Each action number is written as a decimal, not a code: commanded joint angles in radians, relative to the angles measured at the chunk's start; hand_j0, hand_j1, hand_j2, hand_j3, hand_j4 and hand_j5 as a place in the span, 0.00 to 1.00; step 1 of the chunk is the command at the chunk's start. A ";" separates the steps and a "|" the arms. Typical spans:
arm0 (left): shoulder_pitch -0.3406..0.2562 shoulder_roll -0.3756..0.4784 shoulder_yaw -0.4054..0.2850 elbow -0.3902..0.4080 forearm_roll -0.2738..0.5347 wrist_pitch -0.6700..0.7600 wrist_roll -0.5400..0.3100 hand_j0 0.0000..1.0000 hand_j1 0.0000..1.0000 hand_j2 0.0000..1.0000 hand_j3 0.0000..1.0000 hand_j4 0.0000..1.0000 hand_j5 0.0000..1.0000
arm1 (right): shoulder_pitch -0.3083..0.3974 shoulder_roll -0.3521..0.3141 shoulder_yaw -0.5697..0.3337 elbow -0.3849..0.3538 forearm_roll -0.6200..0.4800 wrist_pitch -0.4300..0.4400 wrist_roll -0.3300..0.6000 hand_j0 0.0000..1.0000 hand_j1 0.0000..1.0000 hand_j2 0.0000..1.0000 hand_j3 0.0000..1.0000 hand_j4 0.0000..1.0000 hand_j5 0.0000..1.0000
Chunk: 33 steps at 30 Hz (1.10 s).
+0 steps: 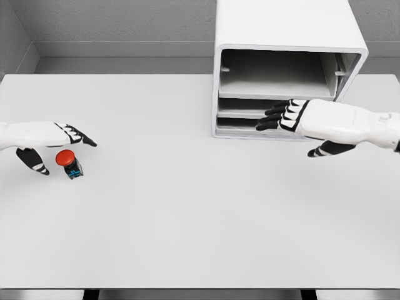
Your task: Slide open multi-storey tabletop storage cabinets and put open load switch and slide close multi-storey tabletop storage cabinets
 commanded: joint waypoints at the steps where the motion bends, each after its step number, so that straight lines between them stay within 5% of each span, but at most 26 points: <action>1: 0.000 0.016 -0.003 -0.024 0.004 0.002 0.000 0.95 0.95 0.95 0.95 0.95 0.95 | -0.003 0.020 0.029 0.004 0.002 0.009 0.000 1.00 1.00 1.00 1.00 1.00 1.00; 9: 0.002 0.010 -0.024 -0.034 -0.014 0.002 0.000 0.89 0.89 0.89 0.89 0.89 0.89 | -0.078 0.051 0.042 0.024 0.004 0.133 0.000 1.00 1.00 1.00 1.00 1.00 1.00; 12: 0.002 0.010 -0.033 -0.038 -0.014 0.002 0.000 0.89 0.89 0.89 0.89 0.89 0.89 | -0.133 0.092 0.122 0.038 0.073 0.224 0.000 1.00 1.00 1.00 1.00 1.00 1.00; 17: 0.000 0.010 -0.039 -0.037 -0.014 0.002 0.000 0.88 0.88 0.88 0.88 0.88 0.88 | -0.170 0.113 0.182 0.048 0.078 0.254 0.000 1.00 1.00 1.00 1.00 1.00 1.00; 21: 0.000 0.012 -0.039 -0.038 -0.014 0.002 0.000 0.72 0.72 0.72 0.72 0.72 0.72 | -0.210 0.149 0.208 0.084 0.075 0.345 0.000 1.00 1.00 1.00 1.00 1.00 1.00; 28: 0.002 0.013 -0.041 -0.052 -0.014 0.002 0.000 0.51 0.51 0.51 0.51 0.51 0.51 | -0.261 0.181 0.233 0.219 0.076 0.345 0.000 1.00 1.00 1.00 1.00 1.00 1.00; 33: 0.002 0.016 -0.041 -0.070 -0.014 0.002 0.000 0.36 0.36 0.36 0.36 0.36 0.36 | -0.265 0.186 0.233 0.240 0.113 0.345 0.000 1.00 1.00 1.00 1.00 1.00 1.00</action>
